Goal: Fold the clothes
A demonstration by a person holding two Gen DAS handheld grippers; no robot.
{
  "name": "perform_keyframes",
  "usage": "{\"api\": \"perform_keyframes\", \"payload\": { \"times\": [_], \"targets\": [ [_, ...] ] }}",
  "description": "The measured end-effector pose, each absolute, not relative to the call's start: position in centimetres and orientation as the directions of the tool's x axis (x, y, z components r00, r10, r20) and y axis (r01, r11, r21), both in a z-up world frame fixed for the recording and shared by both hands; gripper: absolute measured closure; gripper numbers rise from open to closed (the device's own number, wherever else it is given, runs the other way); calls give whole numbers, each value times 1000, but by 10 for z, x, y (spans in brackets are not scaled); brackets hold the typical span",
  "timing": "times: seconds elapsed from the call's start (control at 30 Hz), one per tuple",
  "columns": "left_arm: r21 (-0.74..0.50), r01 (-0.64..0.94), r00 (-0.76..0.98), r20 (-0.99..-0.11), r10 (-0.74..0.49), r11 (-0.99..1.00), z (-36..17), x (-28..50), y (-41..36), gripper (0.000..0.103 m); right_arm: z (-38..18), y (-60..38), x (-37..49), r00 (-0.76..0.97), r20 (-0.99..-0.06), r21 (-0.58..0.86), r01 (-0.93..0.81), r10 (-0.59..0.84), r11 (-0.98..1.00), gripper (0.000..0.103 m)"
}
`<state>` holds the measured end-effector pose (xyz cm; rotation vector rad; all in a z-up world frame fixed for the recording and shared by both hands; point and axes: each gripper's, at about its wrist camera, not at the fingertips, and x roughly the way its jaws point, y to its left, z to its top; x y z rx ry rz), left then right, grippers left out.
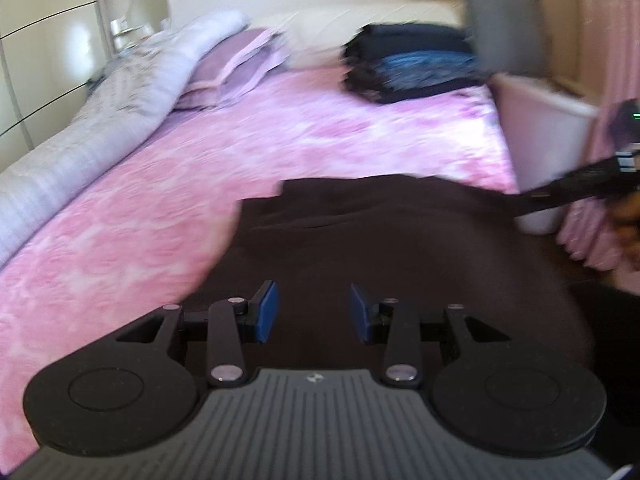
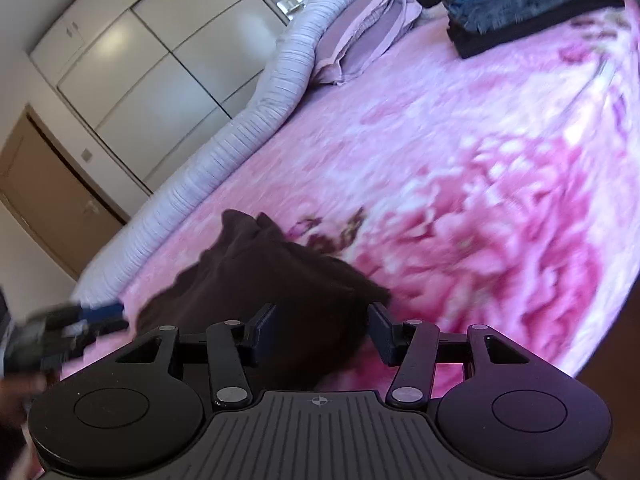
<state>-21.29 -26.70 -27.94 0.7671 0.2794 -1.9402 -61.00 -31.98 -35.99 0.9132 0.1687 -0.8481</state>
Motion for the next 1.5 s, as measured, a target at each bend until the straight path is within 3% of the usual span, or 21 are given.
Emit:
{"api": "perform_keyframes", "payload": {
  "times": [0.1,0.13,0.17,0.3,0.47,0.7,0.83,1.0,1.13,1.33,1.43,1.5],
  "targets": [
    [131,844,-326,-646,-691,-521,-297,-235,-258,69,-367,-324,-605,686,-451,669,683,-571,292,55],
    [136,839,-324,-655,-683,-527,-303,-241,-256,70,-370,-326,-605,683,-453,684,678,-572,268,90],
    [140,841,-316,-658,-684,-523,-307,-245,-256,71,-367,-326,-610,681,-442,692,673,-584,261,101],
    [126,853,-326,-629,-706,-506,-306,-250,-258,72,-346,-325,-623,664,-390,668,681,-638,300,102],
    [76,870,-328,-648,-687,-487,-322,-249,-271,71,-375,-335,-623,636,-464,661,712,-616,237,102],
    [112,910,-240,-642,-728,-398,-313,-217,-263,69,-366,-332,-626,624,-482,649,726,-615,227,100],
    [118,943,-172,-630,-757,-312,-305,-190,-253,68,-335,-309,-612,581,-534,508,801,-614,316,94],
    [120,955,-141,-620,-771,-271,-300,-176,-238,70,-303,-253,-584,601,-527,326,796,-601,510,88],
    [131,947,-147,-636,-757,-293,-312,-184,-247,70,-296,-219,-538,748,-483,264,620,-455,739,84],
    [118,948,-148,-657,-739,-296,-331,-177,-268,61,-341,-214,-471,684,-682,138,467,-258,873,84],
    [93,948,-167,-669,-724,-305,-328,-169,-274,60,-351,-214,-482,686,-687,190,486,-238,853,84],
    [78,953,-171,-663,-729,-294,-321,-165,-278,68,-347,-212,-485,691,-680,200,496,-245,845,84]
  ]
}}
